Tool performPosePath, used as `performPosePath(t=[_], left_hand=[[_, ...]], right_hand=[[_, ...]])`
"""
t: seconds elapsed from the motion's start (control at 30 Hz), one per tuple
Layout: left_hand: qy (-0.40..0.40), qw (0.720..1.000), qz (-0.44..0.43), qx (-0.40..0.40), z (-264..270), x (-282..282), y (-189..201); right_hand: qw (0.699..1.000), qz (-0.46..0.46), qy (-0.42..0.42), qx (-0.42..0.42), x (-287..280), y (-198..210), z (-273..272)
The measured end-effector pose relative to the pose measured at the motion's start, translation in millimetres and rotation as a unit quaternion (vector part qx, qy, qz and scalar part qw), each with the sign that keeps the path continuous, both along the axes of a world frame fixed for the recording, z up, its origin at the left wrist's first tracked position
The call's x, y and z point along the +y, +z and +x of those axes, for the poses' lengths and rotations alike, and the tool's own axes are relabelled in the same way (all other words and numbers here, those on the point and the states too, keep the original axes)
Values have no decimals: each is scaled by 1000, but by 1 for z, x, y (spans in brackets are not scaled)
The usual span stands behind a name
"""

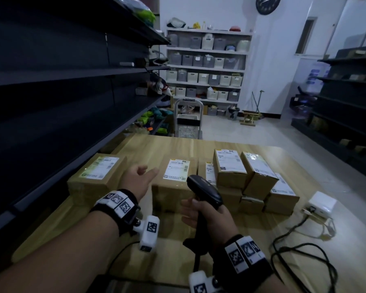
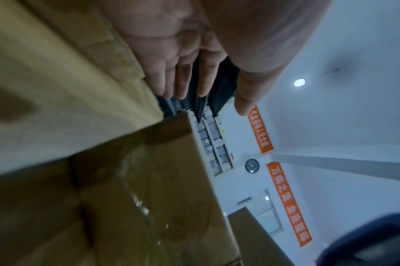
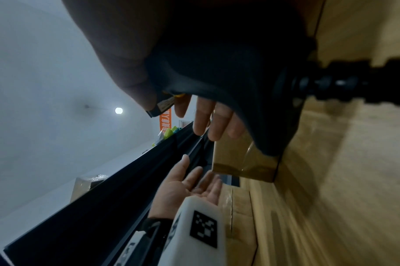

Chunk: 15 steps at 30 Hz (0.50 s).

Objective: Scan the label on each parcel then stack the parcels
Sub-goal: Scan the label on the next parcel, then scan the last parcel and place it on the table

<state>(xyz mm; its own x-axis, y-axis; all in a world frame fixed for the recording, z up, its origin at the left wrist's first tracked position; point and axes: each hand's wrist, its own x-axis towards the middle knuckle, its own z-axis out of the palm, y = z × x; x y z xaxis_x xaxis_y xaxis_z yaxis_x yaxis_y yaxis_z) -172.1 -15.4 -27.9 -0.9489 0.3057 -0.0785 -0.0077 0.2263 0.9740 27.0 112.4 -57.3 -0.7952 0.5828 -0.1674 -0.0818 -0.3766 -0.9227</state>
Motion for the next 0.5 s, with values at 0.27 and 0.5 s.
performPosePath(t=[0.27, 0.5], left_hand=[[16, 918, -353, 182, -57, -76, 25], [-71, 819, -540, 181, -53, -99, 19]], right_hand=[[1000, 0, 15, -14, -41, 17, -23], [998, -26, 26, -41, -61, 17, -34]])
